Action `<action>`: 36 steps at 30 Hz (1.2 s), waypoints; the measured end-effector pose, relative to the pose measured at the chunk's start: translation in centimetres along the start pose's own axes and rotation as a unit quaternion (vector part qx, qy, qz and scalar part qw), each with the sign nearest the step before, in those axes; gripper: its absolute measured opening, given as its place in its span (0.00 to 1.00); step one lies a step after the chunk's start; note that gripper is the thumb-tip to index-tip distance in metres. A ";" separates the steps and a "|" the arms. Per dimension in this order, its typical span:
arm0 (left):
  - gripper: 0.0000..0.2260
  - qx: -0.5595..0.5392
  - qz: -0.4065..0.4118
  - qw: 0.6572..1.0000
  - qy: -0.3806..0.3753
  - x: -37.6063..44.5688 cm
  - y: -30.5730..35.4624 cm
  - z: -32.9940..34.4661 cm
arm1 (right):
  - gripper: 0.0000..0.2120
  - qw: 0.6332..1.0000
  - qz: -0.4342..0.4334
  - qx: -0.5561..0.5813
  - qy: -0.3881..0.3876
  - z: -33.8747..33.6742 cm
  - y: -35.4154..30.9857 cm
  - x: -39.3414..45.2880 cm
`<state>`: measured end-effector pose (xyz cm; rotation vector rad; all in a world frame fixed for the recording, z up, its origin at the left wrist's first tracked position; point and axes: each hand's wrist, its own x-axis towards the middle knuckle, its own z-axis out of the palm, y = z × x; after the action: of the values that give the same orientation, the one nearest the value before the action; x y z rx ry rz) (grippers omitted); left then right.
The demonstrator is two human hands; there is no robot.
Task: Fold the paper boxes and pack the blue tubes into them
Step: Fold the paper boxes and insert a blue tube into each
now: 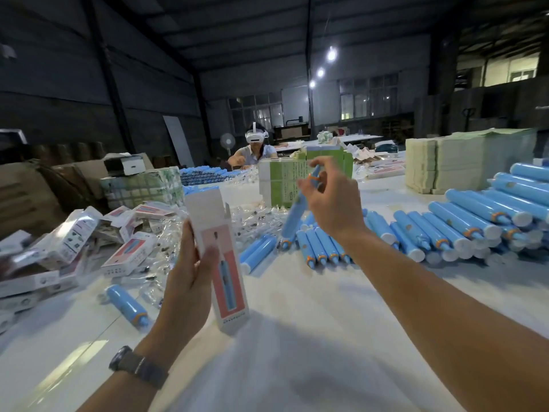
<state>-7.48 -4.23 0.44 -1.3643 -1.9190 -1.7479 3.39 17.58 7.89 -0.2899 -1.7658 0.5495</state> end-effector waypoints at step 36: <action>0.22 0.110 0.054 0.978 0.171 0.7 -1.0 -2.2 | 0.11 0.979 -0.064 0.116 -0.155 4.6 -8.1 -4.1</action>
<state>-9.52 -5.73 0.81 -0.9971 -1.7511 -1.5462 0.81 7.79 7.72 0.0781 -1.9807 0.7289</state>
